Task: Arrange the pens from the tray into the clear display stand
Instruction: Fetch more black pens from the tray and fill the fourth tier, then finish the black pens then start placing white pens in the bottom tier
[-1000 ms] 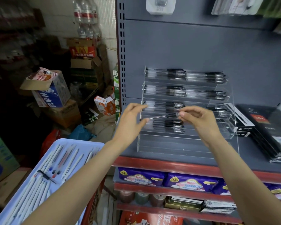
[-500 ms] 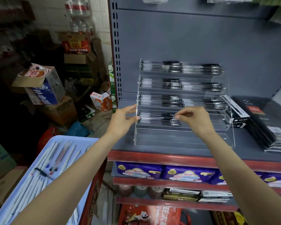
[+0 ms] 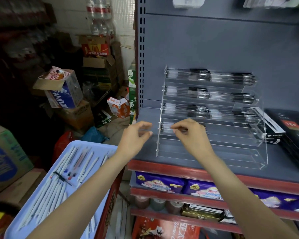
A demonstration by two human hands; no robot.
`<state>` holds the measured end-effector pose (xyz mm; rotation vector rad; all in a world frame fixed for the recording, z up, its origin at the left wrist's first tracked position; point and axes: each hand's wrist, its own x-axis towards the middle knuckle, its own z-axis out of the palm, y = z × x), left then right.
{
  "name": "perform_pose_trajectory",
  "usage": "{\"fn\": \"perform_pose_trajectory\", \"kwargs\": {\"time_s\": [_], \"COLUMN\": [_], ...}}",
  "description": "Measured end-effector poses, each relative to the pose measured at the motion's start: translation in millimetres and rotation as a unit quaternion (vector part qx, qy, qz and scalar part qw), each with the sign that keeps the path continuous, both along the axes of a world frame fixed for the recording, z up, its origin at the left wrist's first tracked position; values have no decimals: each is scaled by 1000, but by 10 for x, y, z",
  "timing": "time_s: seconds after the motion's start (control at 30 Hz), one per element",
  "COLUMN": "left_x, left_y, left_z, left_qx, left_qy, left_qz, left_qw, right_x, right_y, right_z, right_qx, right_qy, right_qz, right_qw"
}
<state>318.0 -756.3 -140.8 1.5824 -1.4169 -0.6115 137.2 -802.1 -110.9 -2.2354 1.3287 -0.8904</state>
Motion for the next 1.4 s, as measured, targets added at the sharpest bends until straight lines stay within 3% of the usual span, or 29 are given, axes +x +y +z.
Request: {"fn": "perform_pose_trajectory", "kwargs": {"time_s": [0.3, 0.47, 0.6, 0.67, 0.83, 1.07, 1.17, 1.27, 1.4], "left_x": [1174, 2067, 2572, 2725, 2824, 2894, 2918, 2889, 2742], "left_y": [776, 1207, 1450, 1462, 1357, 1164, 1132, 1120, 1057], "left_z": [-403, -896, -1284, -1433, -1700, -1715, -1720, -1661, -1625], "left_qx": [99, 176, 248, 272, 219, 154, 115, 118, 82], "left_qy": [-45, -95, -258, -296, -366, -487, -452, -303, -107], "left_qz": [56, 90, 11, -23, -93, -159, -131, -117, -112], "left_qw": [992, 976, 934, 916, 900, 845, 875, 938, 984], "right_x": [1373, 2137, 2483, 2571, 2654, 2641, 2618, 2610, 2584], "right_y": [745, 1098, 1276, 1326, 1365, 1233, 1078, 939, 838], "right_z": [-344, -965, -1484, -1657, -1824, -1861, -1862, -1911, -1986], "right_qx": [80, 189, 268, 293, 285, 261, 257, 263, 257], "right_qy": [-13, 78, 151, 194, 236, 158, 166, 170, 179], "right_qz": [111, 124, 97, 80, 47, -63, -109, -136, -156], "right_qw": [991, 971, 946, 933, 928, 950, 946, 940, 937]}}
